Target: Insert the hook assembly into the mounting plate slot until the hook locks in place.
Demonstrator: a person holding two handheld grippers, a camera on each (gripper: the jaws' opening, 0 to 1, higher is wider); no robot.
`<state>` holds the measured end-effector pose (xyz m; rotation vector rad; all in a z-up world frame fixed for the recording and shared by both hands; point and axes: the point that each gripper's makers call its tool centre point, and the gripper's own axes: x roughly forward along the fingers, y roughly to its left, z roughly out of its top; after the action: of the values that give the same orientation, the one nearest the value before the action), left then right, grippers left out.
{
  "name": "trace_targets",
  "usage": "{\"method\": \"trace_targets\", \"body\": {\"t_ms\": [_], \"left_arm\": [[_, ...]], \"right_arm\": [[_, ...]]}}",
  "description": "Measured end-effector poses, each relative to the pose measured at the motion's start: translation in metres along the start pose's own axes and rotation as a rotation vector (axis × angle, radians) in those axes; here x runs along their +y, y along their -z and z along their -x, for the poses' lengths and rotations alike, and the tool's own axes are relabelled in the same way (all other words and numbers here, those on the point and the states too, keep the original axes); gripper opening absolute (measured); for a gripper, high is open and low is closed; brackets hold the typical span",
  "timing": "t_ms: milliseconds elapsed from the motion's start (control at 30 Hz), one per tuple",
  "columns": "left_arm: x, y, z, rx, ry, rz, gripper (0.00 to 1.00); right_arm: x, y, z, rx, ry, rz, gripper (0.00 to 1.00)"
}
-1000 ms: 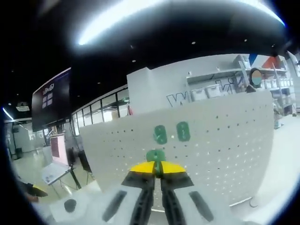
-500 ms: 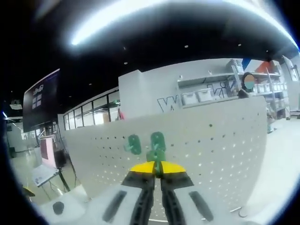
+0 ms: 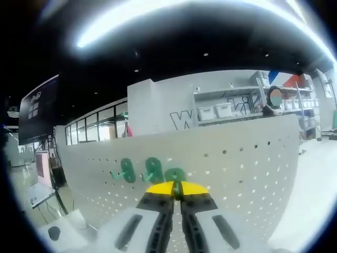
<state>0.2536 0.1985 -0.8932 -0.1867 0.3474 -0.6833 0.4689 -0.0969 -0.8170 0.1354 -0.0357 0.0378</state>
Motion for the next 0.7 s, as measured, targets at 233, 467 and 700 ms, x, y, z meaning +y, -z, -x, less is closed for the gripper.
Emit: {"method": "trace_targets", "body": {"t_ms": [233,467,700], "left_arm": [[0.006,0.003,0.004,0.008,-0.018,0.006,0.94],[0.006,0.005,0.002,0.014,-0.022,0.009,0.93],[0.008,0.006,0.002,0.02,-0.03,0.011,0.91]], "right_arm": [[-0.006,-0.01,-0.009,-0.026,0.015,-0.017,0.01],[-0.009,-0.02,-0.016,-0.054,0.022,-0.008,0.01],[-0.013,-0.021,-0.021,-0.076,0.029,0.007,0.01]]}}
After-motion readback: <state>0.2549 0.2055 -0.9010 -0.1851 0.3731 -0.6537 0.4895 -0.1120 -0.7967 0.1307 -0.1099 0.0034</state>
